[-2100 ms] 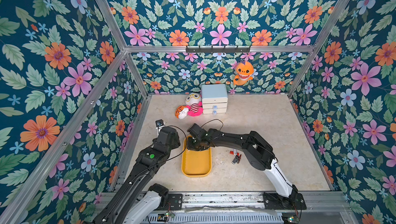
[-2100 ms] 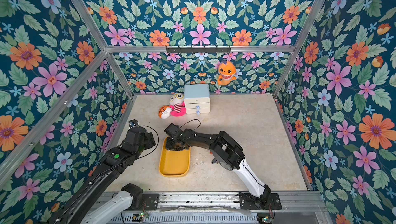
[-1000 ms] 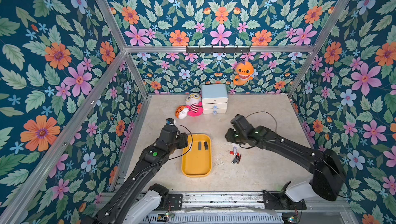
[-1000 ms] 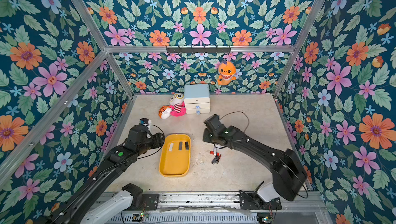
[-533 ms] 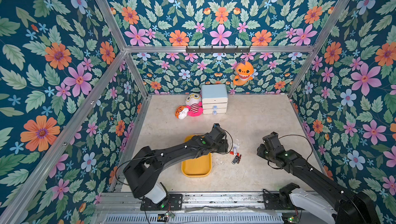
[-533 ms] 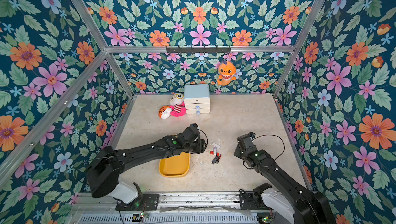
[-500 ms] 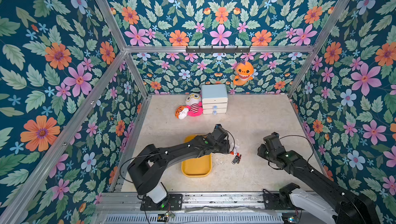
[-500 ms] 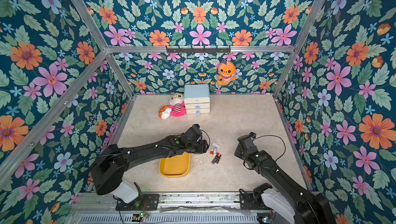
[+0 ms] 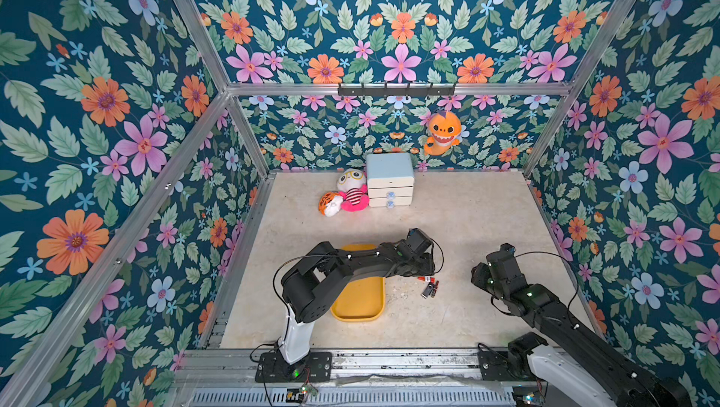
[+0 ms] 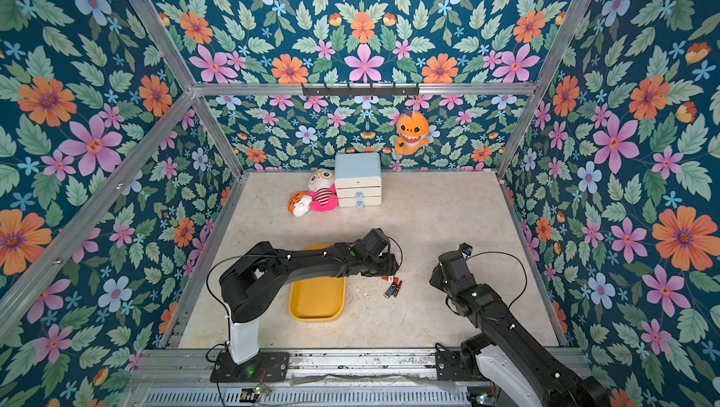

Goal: Put the usb flash drive into the storage box
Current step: Pick up the USB flash from the center of the board.

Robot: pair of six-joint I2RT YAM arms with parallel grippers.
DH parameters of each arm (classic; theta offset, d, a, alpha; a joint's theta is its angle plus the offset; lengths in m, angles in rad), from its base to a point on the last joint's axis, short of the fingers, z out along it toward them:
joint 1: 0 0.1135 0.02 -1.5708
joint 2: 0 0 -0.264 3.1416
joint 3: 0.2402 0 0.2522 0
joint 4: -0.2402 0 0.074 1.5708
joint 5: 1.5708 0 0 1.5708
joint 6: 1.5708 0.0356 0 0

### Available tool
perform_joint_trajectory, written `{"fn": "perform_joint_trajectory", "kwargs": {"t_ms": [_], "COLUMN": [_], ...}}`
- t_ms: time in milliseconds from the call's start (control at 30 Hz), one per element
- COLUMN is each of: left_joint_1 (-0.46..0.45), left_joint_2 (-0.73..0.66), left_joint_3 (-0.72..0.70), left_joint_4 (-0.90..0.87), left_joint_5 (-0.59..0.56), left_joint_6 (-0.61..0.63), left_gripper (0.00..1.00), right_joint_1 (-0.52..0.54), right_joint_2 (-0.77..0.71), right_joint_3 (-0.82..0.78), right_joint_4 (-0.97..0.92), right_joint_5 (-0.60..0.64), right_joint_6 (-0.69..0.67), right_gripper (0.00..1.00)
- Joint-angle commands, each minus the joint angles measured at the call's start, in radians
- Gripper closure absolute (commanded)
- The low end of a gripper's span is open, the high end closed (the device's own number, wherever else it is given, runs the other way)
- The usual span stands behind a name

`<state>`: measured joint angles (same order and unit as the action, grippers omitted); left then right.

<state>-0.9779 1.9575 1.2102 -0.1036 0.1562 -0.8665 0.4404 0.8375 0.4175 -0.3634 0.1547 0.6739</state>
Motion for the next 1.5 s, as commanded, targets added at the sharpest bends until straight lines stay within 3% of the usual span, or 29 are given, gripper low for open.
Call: {"fn": "perform_joint_trajectory", "kwargs": {"t_ms": [0, 400, 633, 967, 1233, 1467], "left_joint_1": [-0.001, -0.002, -0.039, -0.109, -0.113, -0.107], "left_joint_2": [0.031, 0.186, 0.237, 0.362, 0.356, 0.347], "left_joint_3": [0.033, 0.268, 0.370, 0.548, 0.526, 0.517], "left_joint_4": [0.004, -0.219, -0.428, -0.669, -0.703, -0.721], "left_joint_5": [0.007, -0.110, -0.237, -0.381, -0.359, -0.364], "left_joint_6": [-0.008, 0.107, 0.212, 0.228, 0.240, 0.260], "left_gripper": [0.36, 0.38, 0.44, 0.56, 0.74, 0.82], "right_joint_1": [0.000, -0.002, -0.005, -0.010, -0.013, -0.014], "right_joint_2": [0.001, -0.001, -0.001, 0.010, 0.009, 0.014], "right_joint_3": [0.000, -0.001, -0.003, 0.000, -0.001, 0.000], "right_joint_4": [0.013, 0.013, 0.015, 0.017, 0.017, 0.018], "right_joint_5": [0.008, 0.008, 0.004, -0.001, -0.004, -0.006], "right_joint_6": [0.009, 0.010, 0.010, 0.010, 0.010, 0.010], "right_gripper": [0.52, 0.51, 0.51, 0.51, 0.51, 0.51]}}
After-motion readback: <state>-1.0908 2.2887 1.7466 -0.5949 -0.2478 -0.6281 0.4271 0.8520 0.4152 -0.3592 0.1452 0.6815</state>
